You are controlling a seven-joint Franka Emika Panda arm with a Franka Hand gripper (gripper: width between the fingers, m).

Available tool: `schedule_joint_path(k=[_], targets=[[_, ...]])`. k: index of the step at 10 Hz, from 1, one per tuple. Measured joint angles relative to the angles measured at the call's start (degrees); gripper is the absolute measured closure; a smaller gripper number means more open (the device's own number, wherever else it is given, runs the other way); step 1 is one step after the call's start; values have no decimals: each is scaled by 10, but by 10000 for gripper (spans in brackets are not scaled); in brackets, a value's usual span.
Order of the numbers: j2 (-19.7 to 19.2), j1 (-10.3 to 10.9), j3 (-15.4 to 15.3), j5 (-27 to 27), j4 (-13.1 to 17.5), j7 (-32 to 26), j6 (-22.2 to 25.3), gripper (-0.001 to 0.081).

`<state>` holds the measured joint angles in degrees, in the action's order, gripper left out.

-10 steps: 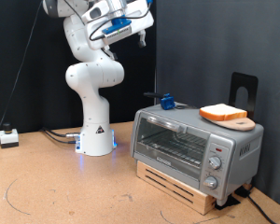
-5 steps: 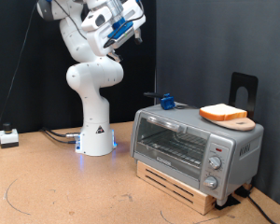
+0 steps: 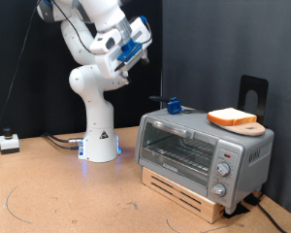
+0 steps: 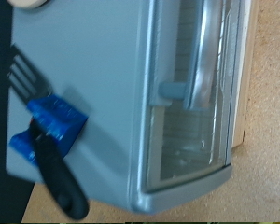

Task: Make a piece of toast with the oven

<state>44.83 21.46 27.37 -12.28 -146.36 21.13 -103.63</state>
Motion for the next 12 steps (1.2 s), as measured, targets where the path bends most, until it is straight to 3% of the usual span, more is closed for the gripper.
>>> schedule_joint_path(k=[5, 6, 9, 10, 12], targets=[[-63, 17, 1, -24, -8, -3, -68, -4], [-62, 17, 2, -24, -9, -3, -67, -4], [-62, 18, 17, -45, 1, -12, -6, -4], [-65, 17, 12, -40, -7, -6, -23, -4], [-78, 14, -10, -11, -47, 13, -118, -4]])
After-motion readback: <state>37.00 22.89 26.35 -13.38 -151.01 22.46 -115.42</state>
